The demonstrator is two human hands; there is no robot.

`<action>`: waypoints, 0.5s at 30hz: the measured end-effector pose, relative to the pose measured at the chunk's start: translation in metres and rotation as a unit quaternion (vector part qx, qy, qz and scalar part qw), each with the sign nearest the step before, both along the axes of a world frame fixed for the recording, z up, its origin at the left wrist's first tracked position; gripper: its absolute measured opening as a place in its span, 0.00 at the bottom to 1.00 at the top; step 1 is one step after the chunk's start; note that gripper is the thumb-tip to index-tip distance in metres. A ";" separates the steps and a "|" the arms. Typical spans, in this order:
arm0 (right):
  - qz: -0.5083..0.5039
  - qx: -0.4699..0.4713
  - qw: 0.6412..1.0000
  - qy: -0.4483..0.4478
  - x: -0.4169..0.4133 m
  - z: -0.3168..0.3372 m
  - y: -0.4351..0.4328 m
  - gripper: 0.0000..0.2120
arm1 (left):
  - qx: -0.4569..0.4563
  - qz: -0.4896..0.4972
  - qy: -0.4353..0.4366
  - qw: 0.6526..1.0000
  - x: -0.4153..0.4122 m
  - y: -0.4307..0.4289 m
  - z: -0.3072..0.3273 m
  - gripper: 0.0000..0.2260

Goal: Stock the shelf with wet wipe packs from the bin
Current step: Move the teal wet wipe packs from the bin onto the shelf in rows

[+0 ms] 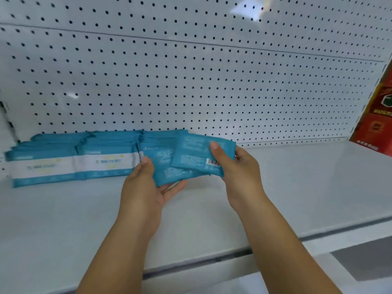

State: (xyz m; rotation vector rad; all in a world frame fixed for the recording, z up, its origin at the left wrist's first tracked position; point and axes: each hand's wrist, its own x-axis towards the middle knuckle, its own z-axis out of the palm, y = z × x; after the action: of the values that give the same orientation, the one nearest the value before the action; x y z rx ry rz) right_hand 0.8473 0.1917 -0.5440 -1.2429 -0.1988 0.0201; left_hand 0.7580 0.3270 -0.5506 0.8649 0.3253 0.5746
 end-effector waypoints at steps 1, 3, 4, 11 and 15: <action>0.018 -0.009 1.000 0.000 -0.001 -0.004 0.002 0.11 | 0.004 -0.014 -0.003 1.000 -0.002 0.002 0.001 0.12; 0.036 -0.038 0.999 -0.010 -0.004 -0.010 0.007 0.11 | 0.043 -0.040 0.006 0.998 -0.005 0.002 0.001 0.15; 0.038 -0.054 0.998 -0.020 -0.006 -0.011 0.009 0.11 | 0.075 -0.044 0.016 0.996 -0.006 0.001 -0.001 0.14; -0.127 -0.213 0.956 -0.157 -0.016 -0.021 0.016 0.13 | 0.092 0.033 0.036 0.995 -0.011 0.002 -0.010 0.09; 0.000 -0.209 0.963 -0.169 -0.036 -0.016 0.020 0.09 | 0.100 0.027 0.020 0.994 -0.011 -0.003 -0.007 0.11</action>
State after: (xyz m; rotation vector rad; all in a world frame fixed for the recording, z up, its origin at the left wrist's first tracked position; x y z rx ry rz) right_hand 0.8116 0.2113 -0.5599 -1.6649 -0.5100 -0.1595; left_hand 0.7470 0.3239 -0.5581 1.0646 0.3326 0.6473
